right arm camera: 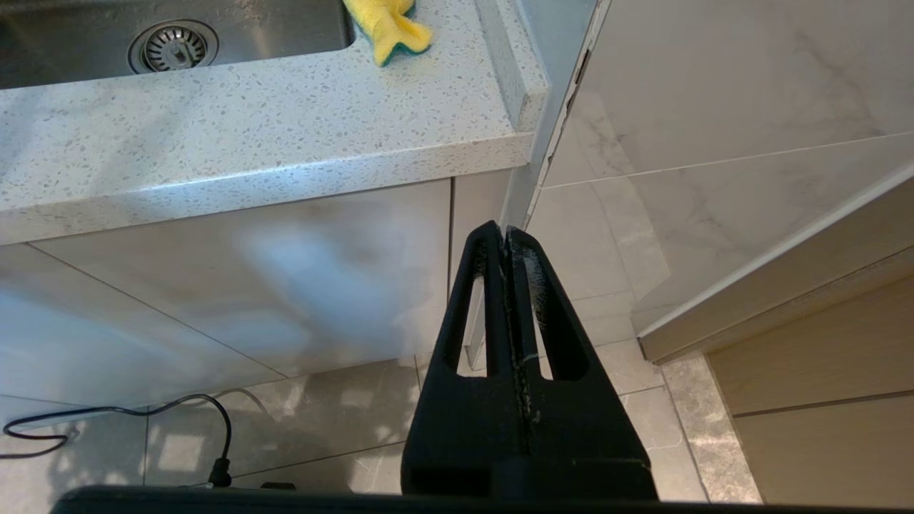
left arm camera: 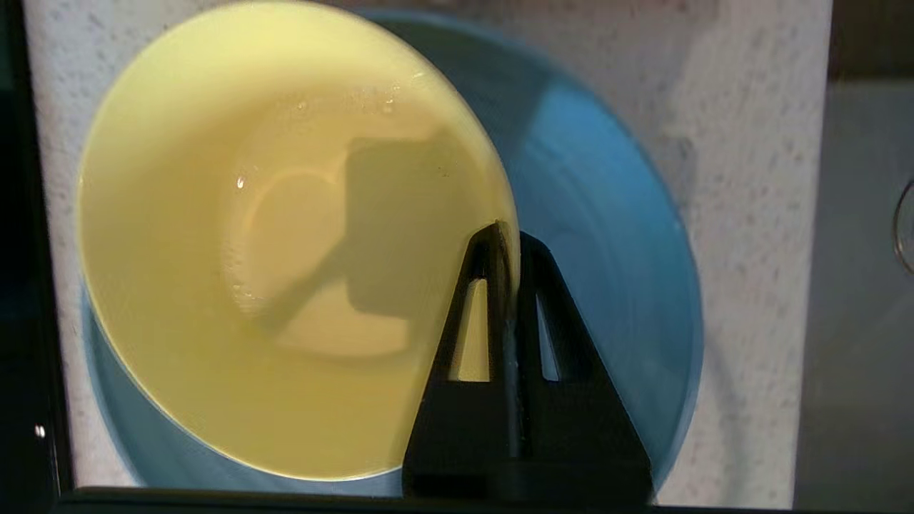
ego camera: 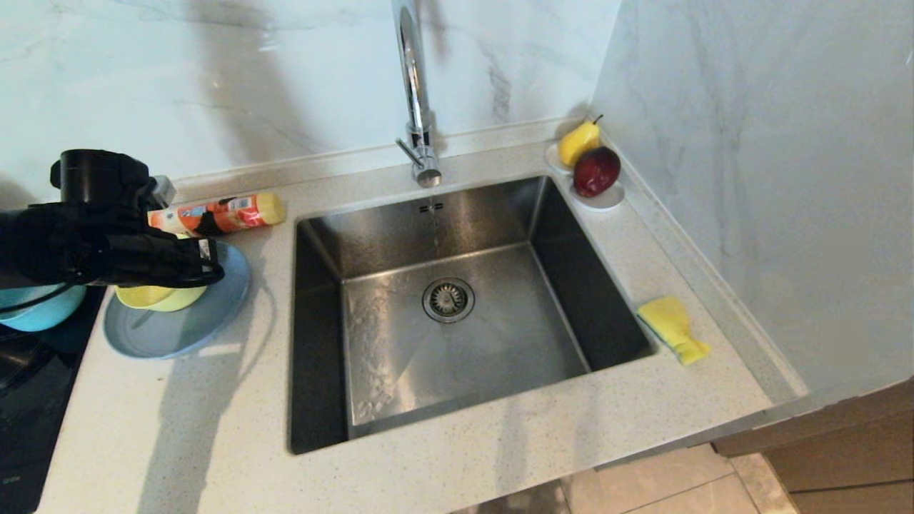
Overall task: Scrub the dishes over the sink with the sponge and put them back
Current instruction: Place the bowl on the plate, then place the bowl on the bowl
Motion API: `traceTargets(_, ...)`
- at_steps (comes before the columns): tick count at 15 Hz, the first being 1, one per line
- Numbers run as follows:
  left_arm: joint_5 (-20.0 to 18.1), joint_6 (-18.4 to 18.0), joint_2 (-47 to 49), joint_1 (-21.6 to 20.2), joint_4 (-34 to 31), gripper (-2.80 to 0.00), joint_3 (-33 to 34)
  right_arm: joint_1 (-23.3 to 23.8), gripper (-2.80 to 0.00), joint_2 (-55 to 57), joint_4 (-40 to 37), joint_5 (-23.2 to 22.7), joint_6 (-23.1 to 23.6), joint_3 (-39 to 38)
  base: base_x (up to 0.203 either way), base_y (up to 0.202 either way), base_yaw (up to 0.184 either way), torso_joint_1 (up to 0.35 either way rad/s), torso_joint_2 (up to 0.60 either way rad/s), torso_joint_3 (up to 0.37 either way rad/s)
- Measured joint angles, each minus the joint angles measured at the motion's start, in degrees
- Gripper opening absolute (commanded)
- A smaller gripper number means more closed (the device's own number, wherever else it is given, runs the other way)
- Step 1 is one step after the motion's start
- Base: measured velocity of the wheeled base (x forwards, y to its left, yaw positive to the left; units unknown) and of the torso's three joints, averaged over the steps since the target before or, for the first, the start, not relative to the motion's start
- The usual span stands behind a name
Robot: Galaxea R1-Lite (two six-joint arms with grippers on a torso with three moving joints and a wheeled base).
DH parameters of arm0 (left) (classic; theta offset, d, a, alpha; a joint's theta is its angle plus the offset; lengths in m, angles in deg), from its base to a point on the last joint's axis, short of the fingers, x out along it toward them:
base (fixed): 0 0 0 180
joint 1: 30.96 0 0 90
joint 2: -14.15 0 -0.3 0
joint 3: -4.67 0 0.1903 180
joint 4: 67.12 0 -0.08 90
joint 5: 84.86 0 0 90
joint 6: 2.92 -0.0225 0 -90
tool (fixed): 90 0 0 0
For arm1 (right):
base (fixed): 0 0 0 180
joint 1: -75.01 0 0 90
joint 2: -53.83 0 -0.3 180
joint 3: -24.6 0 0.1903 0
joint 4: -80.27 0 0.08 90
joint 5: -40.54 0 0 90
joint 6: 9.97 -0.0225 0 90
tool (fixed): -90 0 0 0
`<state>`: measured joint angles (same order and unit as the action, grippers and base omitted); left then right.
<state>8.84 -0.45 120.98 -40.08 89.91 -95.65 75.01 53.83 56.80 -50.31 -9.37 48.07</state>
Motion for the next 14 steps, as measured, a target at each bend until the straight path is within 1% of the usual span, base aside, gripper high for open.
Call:
traceTargets(6, -0.41, 2.18, -1.47, 0.16, -0.58, 0.00, -0.47, 0.00, -2.80, 0.00, 0.00, 0.01, 0.00, 0.00, 0.000, 0.000, 0.000, 0.000, 0.00, 0.000)
traceTargets(9, -0.50, 4.32, -2.91, 0.17, -1.02, 0.00, -1.72, 0.00, -2.80, 0.00, 0.00, 0.00, -0.02, 0.00, 0.000, 0.000, 0.000, 0.000, 0.00, 0.000)
traceTargets(10, -0.57, 4.85, -3.91, 0.17, -1.90, -2.80, -2.64, 0.00, -2.80, 0.00, 0.00, 0.01, 0.00, 0.00, 0.000, 0.000, 0.000, 0.000, 0.00, 0.000)
traceTargets(12, -1.22, 5.96, -6.64, 0.09, -4.89, -2.80, -4.31, 0.00, -2.80, 0.00, 0.00, 0.00, 0.00, 0.00, 0.000, 0.000, 0.000, 0.000, 0.00, 0.000)
traceTargets(14, -1.80, 8.09, -9.49, -0.44, -6.41, -2.80, -5.68, 0.00, -2.80, 0.00, 0.00, 0.00, -0.02, 0.00, 0.000, 0.000, 0.000, 0.000, 0.00, 0.000)
